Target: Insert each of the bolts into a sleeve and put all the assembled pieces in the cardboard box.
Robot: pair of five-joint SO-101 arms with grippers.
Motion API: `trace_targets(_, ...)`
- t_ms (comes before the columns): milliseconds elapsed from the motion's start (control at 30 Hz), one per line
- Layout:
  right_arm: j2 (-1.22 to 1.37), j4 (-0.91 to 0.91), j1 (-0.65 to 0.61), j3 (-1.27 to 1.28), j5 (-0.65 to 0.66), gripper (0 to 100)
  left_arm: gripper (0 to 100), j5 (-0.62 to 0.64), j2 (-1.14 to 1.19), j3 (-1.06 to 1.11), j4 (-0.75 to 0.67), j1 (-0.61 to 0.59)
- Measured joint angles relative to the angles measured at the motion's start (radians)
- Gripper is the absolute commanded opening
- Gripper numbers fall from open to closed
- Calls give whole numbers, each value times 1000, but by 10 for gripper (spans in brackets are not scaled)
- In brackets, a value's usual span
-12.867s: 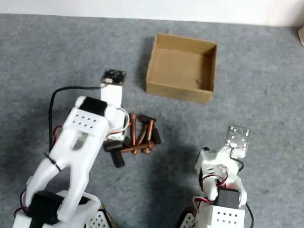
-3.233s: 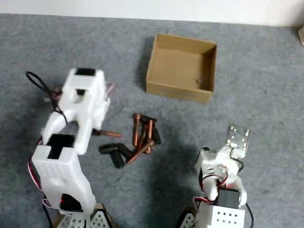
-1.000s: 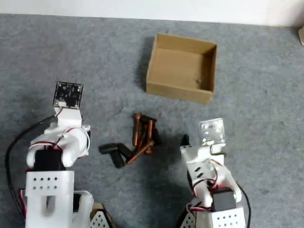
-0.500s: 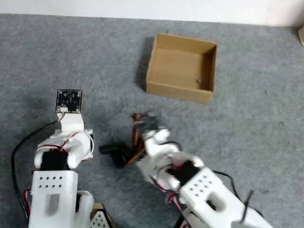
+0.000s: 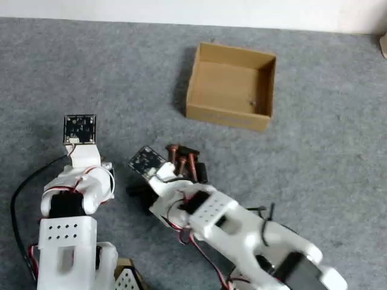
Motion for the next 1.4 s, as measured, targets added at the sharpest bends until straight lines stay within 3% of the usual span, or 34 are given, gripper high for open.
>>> trace_targets(967, 259, 0, -9, -155, 8, 231, 5, 0, 2, 11, -5, 0)
trace_targets(1033, 259, 0, -9, -157, 8, 197, 5, 0, 2, 11, -5, 0)
trace_targets(1133, 261, 0, -6, -160, 8, 0, 5, 0, 2, 11, -5, 0)
trace_targets(1200, 261, -9, 0, -170, 8, 31, 5, 0, 2, 11, -5, 0)
trace_targets(1400, 267, -12, 2, -172, 8, 3, 5, 0, 2, 11, -5, 0)
